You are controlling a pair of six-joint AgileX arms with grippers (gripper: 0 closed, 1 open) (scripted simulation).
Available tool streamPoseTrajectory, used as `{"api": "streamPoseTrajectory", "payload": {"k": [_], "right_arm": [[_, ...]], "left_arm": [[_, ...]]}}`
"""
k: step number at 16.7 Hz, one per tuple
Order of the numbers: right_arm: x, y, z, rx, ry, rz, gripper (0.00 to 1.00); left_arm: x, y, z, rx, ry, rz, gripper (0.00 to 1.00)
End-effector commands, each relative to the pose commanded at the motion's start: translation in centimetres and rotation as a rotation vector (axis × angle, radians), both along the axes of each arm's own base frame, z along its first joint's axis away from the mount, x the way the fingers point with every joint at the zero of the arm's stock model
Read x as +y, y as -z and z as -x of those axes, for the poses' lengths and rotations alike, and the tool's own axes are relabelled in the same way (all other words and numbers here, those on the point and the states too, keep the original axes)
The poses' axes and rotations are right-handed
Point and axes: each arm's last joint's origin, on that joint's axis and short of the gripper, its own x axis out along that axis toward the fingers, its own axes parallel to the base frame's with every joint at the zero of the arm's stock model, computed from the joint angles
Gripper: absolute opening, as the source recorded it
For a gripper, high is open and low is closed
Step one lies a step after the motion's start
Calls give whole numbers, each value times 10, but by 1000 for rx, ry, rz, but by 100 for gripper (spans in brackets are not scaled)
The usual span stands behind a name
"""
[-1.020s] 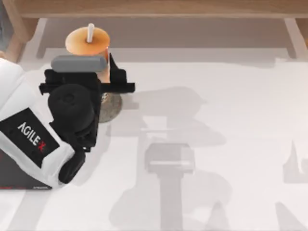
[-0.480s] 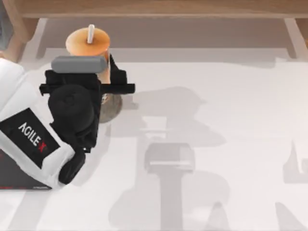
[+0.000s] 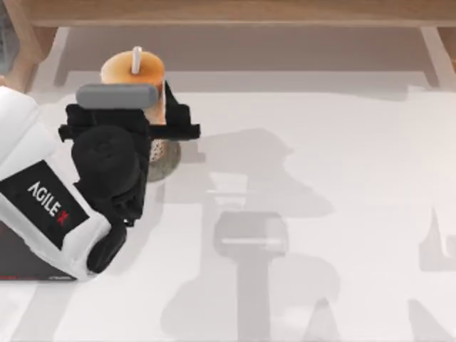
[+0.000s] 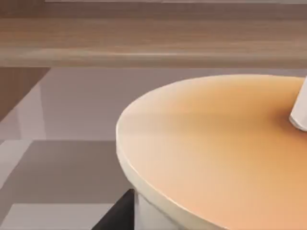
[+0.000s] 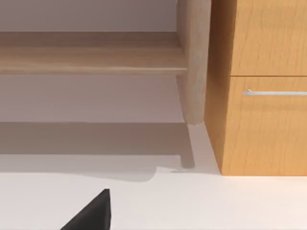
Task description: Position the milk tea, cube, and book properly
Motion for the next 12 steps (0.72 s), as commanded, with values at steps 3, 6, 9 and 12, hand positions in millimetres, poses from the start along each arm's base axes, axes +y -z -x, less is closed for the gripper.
{"api": "streamPoseTrajectory", "payload": {"k": [3,6,9,12], "right_arm": [[0,0,0,0,0,0,100],[0,0,0,0,0,0,100],[0,0,0,0,0,0,100],[0,0,0,0,0,0,100]], "left_arm": [[0,0,0,0,0,0,100],[0,0,0,0,0,0,100],[0,0,0,-1,-1,0,100],[0,0,10,-2,-1,1,100]]}}
